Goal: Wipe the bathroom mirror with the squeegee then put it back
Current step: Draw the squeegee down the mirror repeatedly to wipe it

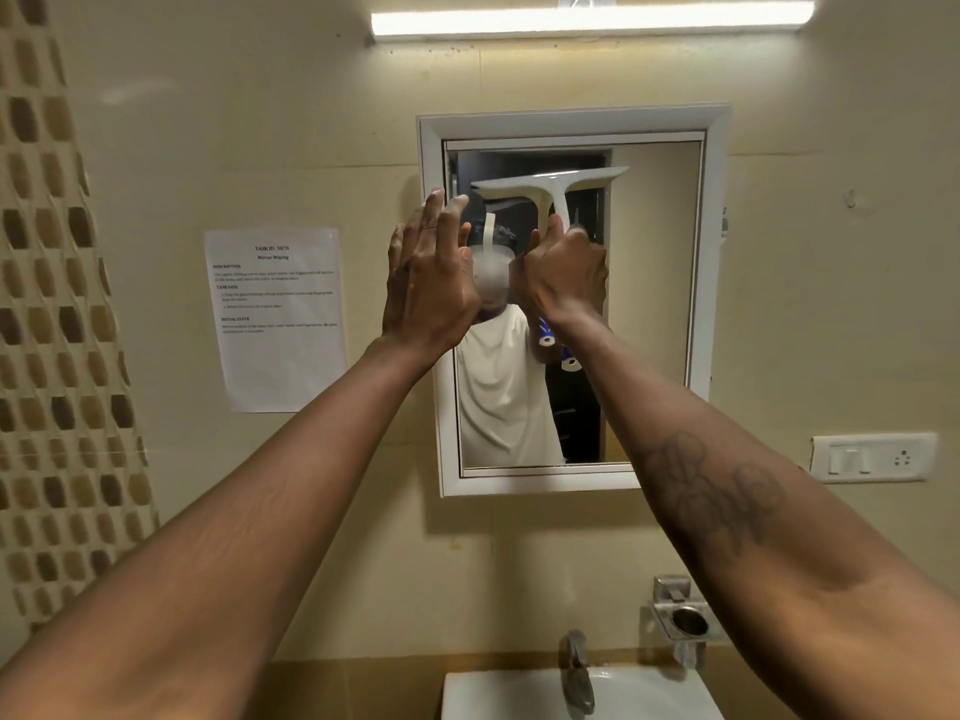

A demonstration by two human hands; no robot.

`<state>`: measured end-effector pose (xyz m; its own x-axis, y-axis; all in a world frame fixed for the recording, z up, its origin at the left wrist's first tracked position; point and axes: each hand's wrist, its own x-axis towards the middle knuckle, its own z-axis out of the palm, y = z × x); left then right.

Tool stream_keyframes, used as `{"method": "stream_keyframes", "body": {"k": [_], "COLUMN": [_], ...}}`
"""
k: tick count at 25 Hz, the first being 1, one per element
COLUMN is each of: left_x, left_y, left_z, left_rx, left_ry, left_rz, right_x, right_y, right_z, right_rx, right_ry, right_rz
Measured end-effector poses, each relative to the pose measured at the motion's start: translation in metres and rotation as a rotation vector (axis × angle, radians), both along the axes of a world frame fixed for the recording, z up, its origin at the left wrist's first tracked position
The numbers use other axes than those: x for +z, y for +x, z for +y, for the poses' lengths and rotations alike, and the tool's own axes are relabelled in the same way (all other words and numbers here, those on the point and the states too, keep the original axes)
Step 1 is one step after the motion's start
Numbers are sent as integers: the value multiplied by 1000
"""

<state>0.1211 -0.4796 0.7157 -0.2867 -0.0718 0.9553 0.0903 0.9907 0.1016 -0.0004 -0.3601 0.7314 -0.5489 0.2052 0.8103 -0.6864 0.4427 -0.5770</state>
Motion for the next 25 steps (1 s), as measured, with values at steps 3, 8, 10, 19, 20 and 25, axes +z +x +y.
{"method": "stream_keyframes", "body": {"k": [3,8,10,19,20,25], "left_x": [-8,-24,-32,-32,-31,-28], "left_y": [-1,3,6,27,28,31], "left_z": [0,1,2,0,-2,-10], "left_rx": [10,10,-8,-10,-7,-9], "left_ry": [-5,16,21,30,34,34], "left_rz": [-14,-61,-66,-63,-58,-48], "right_x": [-45,-127,-158,-87,-70,-11], "right_y": [4,29,42,50,47,37], "right_z": [-1,-4,-1,0,-1,-15], "right_rx": [2,6,47,82,76,79], "right_ry": [56,59,37,-16,13,-63], "right_rz": [-42,-178,-216,-114,-57,0]}}
